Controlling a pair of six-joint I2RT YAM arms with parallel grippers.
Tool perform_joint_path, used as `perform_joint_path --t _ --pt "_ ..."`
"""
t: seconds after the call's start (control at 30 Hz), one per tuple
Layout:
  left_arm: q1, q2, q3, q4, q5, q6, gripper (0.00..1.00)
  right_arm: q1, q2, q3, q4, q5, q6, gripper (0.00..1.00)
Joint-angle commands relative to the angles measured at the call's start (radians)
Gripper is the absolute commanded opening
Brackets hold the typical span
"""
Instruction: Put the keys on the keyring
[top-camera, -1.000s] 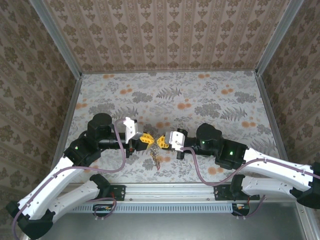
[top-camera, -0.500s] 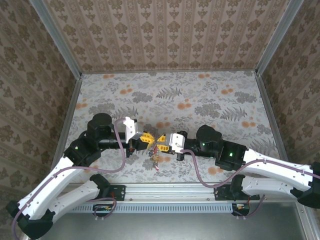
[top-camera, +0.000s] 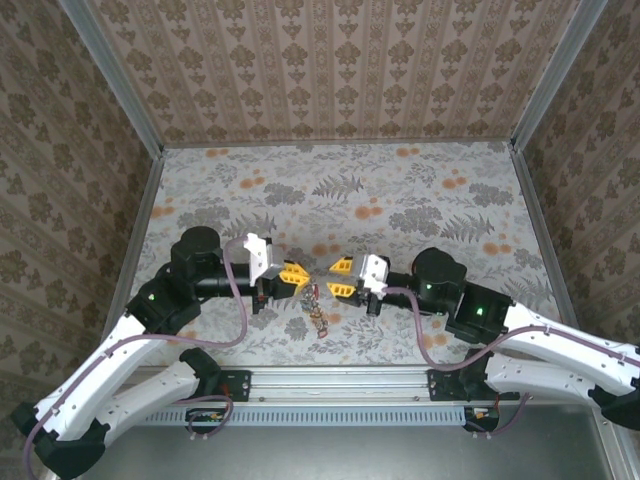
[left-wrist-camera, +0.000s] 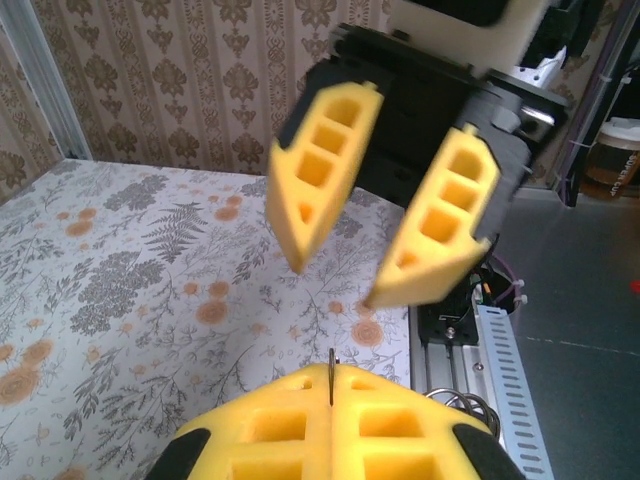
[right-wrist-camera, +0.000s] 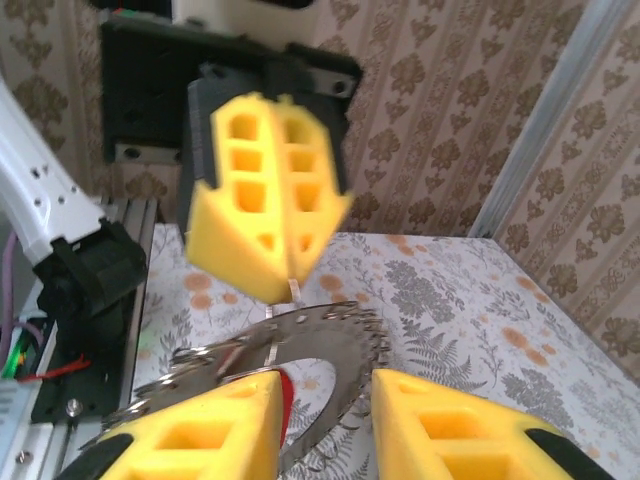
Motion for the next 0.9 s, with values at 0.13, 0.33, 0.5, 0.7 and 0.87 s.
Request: perform_joint_path --t 0.13,0.33,0.5,0.7,0.87 --pt "-0.004 -0.03 0.014 0.067 0.057 -0.002 0.0 -0.067 0.044 0.03 0.048 -0.227 0.139 0.31" --pt "-0.007 -0.033 0.003 0.094 0.065 -0.014 0.0 -0.066 0.066 0.037 0.088 -0.308 0.149 0.31" --pt "-0.009 -0.033 -0.004 0.107 0.071 -0.018 0.0 -0.066 0.073 0.037 0.094 -0.315 0.153 0.31" --pt "-0.011 -0.035 -0.008 0.106 0.076 -0.017 0.0 -0.067 0.072 0.032 0.112 -0.303 0.16 0.29" --pt "-0.012 -0.038 -0.008 0.103 0.077 -0.015 0.0 -0.068 0.054 0.027 0.116 -0.284 0.164 0.29"
